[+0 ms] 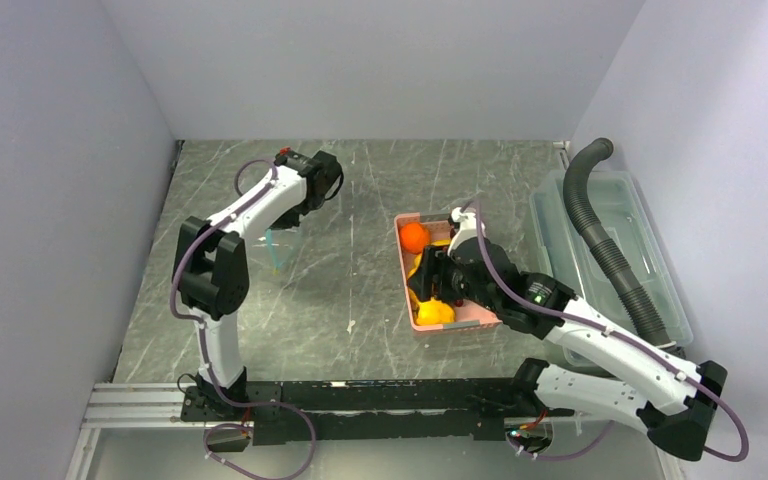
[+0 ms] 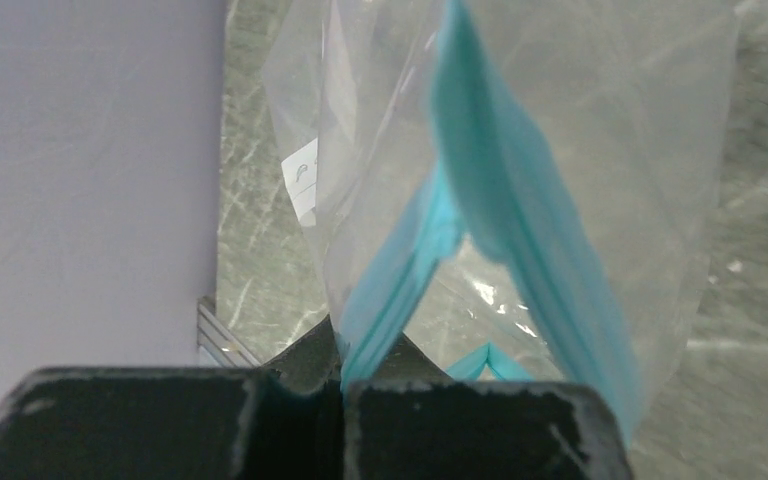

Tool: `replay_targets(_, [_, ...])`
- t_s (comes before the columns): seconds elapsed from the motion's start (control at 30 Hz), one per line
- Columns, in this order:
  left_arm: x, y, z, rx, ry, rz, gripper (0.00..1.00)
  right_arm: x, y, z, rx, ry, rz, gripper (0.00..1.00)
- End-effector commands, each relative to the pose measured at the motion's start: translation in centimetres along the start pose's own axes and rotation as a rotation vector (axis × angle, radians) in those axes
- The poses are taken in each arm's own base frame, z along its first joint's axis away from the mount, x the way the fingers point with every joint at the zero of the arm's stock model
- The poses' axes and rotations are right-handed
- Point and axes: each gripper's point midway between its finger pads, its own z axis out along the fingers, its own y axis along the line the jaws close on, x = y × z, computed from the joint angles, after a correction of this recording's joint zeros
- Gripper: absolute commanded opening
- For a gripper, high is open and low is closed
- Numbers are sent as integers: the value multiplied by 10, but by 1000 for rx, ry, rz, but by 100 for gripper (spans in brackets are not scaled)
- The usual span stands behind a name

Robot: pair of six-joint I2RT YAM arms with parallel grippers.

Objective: Place the food in the zip-top bag and seal the zipper
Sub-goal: Pick up the zipper food storage bag at the center of the board.

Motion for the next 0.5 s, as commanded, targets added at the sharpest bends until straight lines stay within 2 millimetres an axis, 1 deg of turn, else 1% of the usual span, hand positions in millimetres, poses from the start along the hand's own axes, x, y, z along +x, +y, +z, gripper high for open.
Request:
replay_targets(0.0, [1,-4,-24,140,-3,-35,0,-30,40,-4,-147,-64,5,67])
replay_targets(0.27, [10,-14,-49,327,18,-51,0,-38,65,12,-227,-78,28,72])
replay_targets(0.47, [23,-26,-61,438,42,-56,0,-40,78,34,-237,-80,45,74])
